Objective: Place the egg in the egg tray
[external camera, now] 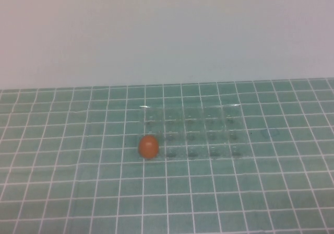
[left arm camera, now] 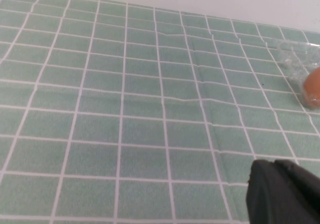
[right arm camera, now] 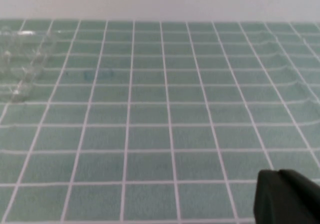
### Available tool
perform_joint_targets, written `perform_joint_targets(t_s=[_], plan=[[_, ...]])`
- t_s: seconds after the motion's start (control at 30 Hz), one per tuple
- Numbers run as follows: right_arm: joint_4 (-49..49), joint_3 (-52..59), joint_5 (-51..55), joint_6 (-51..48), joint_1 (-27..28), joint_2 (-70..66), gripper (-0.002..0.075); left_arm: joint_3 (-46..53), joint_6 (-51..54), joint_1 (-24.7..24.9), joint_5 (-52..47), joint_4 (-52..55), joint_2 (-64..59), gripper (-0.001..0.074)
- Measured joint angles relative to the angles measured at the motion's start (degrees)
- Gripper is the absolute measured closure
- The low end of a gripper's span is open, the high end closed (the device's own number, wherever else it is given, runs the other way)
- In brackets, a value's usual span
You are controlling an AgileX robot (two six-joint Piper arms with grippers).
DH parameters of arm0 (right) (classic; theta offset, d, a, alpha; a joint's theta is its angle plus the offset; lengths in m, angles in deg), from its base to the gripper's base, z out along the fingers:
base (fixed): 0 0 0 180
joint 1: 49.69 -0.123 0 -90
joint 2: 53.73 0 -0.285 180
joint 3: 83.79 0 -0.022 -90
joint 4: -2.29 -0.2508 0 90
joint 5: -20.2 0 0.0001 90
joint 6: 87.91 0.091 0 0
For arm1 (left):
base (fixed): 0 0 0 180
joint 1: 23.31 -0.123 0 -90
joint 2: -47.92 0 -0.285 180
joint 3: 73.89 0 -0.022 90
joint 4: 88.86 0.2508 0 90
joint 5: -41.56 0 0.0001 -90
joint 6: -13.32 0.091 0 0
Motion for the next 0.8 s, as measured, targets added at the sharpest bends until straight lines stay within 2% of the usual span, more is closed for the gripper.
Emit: perform_joint_targets(t_s=[0.57,0.8], plan=[[-0.2,-0.3,5.1,2.5,0.5,4.0,0.0727,0.0,0.0,0.0,0.0,0.0,0.0,0.0736],[-0.2,-0.4,5.2,2.8,3.5,4.0,0.0727,0.0,0.0,0.0,0.0,0.0,0.0,0.0736]])
